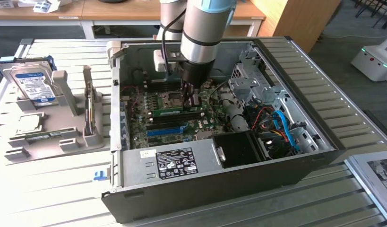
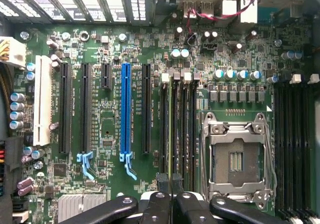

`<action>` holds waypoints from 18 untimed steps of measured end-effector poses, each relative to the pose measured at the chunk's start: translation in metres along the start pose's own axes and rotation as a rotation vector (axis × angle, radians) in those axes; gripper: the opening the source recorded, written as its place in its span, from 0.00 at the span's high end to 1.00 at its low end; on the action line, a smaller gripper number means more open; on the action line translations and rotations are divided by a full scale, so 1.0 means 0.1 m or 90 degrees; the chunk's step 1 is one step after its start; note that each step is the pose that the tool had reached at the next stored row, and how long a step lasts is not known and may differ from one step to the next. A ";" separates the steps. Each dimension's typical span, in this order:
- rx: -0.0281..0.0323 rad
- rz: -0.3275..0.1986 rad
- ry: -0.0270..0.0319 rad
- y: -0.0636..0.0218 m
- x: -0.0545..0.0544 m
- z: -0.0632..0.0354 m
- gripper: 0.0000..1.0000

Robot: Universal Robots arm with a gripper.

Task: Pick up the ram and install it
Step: 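Insert the ram into the slot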

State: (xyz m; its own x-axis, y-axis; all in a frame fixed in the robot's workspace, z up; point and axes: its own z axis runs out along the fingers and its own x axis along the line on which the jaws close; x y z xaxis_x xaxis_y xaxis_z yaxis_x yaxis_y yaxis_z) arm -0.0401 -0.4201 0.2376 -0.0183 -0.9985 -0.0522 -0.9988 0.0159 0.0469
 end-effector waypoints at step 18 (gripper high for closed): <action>0.0004 0.000 0.0000 -0.038 0.00 0.023 0.88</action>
State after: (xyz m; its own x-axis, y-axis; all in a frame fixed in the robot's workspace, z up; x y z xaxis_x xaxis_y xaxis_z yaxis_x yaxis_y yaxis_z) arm -0.0365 -0.4202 0.2351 -0.0184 -0.9985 -0.0523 -0.9988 0.0160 0.0464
